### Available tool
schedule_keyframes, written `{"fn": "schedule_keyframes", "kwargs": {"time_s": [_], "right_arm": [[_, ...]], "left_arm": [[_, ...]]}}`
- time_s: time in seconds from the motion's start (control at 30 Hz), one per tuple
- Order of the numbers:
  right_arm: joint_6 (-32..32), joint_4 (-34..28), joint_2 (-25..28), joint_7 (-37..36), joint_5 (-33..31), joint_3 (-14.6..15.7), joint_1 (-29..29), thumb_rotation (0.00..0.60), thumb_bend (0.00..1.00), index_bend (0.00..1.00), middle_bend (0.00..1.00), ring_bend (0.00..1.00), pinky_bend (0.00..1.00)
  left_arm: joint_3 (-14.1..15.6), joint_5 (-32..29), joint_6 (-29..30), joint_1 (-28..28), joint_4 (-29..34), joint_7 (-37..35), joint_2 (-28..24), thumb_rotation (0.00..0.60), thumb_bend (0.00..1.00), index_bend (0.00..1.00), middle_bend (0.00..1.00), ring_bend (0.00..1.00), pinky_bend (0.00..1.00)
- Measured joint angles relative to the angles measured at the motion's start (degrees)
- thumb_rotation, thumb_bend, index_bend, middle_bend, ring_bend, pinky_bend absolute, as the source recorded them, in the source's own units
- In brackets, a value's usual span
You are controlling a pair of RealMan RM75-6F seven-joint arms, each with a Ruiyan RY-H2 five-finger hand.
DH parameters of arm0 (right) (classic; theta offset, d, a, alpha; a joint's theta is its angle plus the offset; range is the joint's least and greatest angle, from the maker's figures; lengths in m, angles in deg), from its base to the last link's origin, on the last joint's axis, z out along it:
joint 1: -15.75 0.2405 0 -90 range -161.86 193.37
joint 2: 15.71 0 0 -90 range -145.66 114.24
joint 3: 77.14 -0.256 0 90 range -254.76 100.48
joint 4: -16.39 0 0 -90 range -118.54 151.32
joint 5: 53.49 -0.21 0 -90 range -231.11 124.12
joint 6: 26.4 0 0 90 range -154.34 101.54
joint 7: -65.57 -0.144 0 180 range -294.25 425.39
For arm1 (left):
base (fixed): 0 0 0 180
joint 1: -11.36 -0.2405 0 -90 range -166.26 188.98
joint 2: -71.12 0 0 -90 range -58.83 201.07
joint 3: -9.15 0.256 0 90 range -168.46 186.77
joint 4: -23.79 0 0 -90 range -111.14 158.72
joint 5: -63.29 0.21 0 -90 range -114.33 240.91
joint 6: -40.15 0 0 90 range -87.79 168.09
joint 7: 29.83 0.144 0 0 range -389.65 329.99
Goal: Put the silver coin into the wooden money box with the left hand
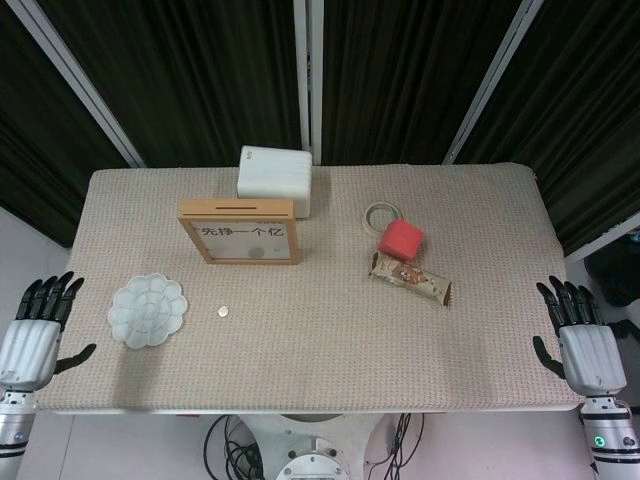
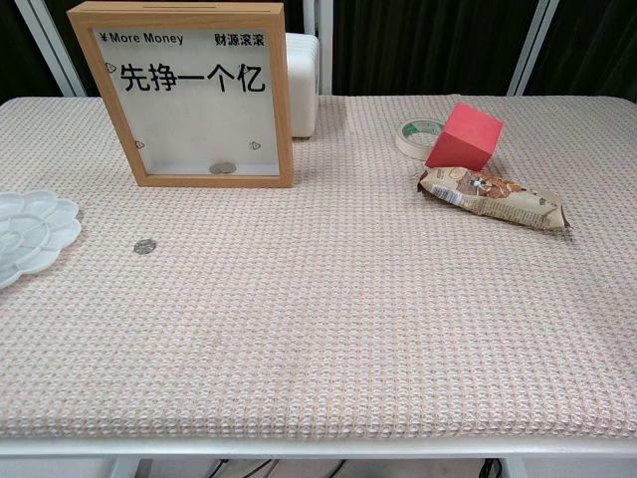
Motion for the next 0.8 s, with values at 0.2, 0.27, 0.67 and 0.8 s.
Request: {"fn": "schedule_keyframes", "kwargs": {"time_s": [0.2,0.27,0.67,0.8], "right_arm": [[0.12,0.28,-0.11,-0.09,0.01,0.1,0.02,0.6,0.32,0.0,0.0,0.0,0.0],[-0.05,0.3,-0.03,-0.15,0.11,0.11,-0.04,0.6,0.32,0.0,0.0,0.0,0.0],[-0.44,0.2,0.43,-0.95,0.06,0.0,-0.3,0.6,0.32,0.0,0.0,0.0,0.0],[-0.12,0.33,0.59,-1.13,-0.28,-0.07,-0.24,0.6,0.32,0.0,0.0,0.0,0.0]], "left_arm": [[0.47,0.01,-0.46,-0.05,-0.35,-0.13,0.38,0.6,0.13,0.04,0.0,0.0,0.01],[0.52,0.18,-0.31,-0.08,-0.39,-0.16,0.46,0.6,0.13,0.04,0.0,0.0,0.01],[1.17,2.74,-0.67,0.79,1.75,1.24,-0.15,0.6,0.13,0.04,0.0,0.0,0.01],[1.76,3.62,-2.74,1.87,2.42,2.26,0.25,0.6,0.13,0.04,0.0,0.0,0.01]]}}
